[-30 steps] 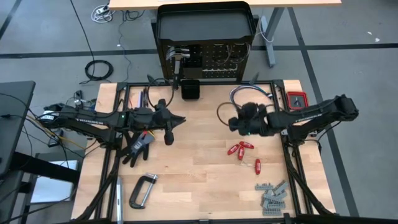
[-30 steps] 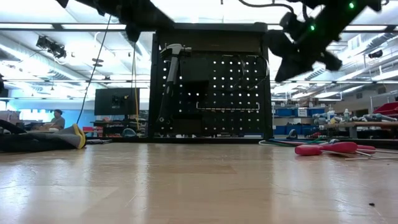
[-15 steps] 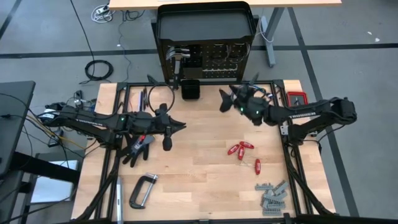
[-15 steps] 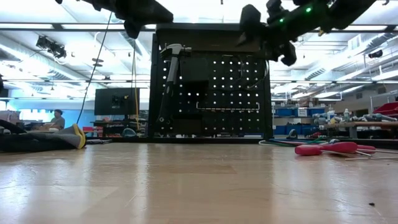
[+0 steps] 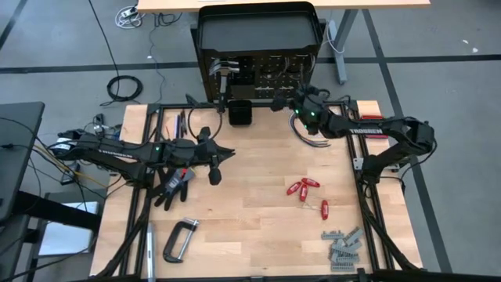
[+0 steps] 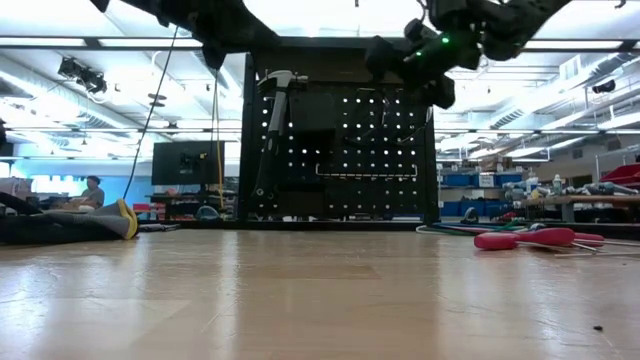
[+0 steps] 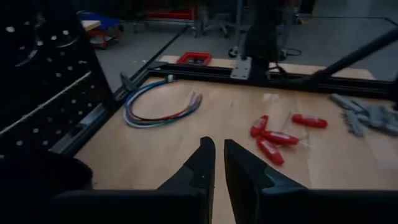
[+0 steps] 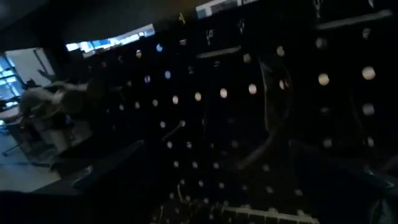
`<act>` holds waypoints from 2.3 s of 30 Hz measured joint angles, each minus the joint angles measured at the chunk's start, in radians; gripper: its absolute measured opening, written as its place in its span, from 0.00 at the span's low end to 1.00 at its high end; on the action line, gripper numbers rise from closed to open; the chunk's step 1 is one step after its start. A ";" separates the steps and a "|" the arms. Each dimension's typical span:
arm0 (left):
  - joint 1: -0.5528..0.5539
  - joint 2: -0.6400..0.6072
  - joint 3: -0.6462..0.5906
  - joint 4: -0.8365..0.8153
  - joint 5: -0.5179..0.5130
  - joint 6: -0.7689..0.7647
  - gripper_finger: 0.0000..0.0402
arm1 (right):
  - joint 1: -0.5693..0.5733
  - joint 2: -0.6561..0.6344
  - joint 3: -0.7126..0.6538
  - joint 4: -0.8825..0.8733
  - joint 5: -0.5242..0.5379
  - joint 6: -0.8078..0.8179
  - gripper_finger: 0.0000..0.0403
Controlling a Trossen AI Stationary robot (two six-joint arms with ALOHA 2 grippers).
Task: Hang tools onto peg board
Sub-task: Hang the safety goggles on the peg board
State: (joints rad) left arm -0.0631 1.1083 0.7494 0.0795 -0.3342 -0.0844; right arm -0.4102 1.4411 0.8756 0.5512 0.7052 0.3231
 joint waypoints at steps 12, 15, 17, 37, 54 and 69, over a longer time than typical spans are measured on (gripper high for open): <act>0.099 0.000 -0.002 0.042 0.048 0.030 0.10 | -0.076 0.189 0.218 -0.040 0.033 -0.025 0.99; 0.115 0.000 -0.002 0.040 0.050 0.050 0.10 | -0.080 0.211 0.249 -0.039 0.057 -0.092 0.99; 0.121 0.000 -0.002 0.033 0.051 0.057 0.10 | -0.079 0.212 0.258 -0.037 0.099 -0.134 0.98; 0.195 0.022 -0.002 0.033 0.085 0.098 0.10 | -0.147 0.227 0.259 -0.003 0.125 -0.053 0.97; 0.195 0.021 -0.002 0.038 0.085 0.087 0.10 | -0.182 0.227 0.259 -0.001 0.035 -0.045 0.95; 0.193 0.021 -0.002 0.053 0.085 0.073 0.10 | -0.107 0.378 0.420 0.002 0.283 -0.177 0.93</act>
State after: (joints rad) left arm 0.1304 1.1297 0.7479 0.1327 -0.2493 -0.0116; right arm -0.5174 1.8193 1.2958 0.5533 0.9880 0.1461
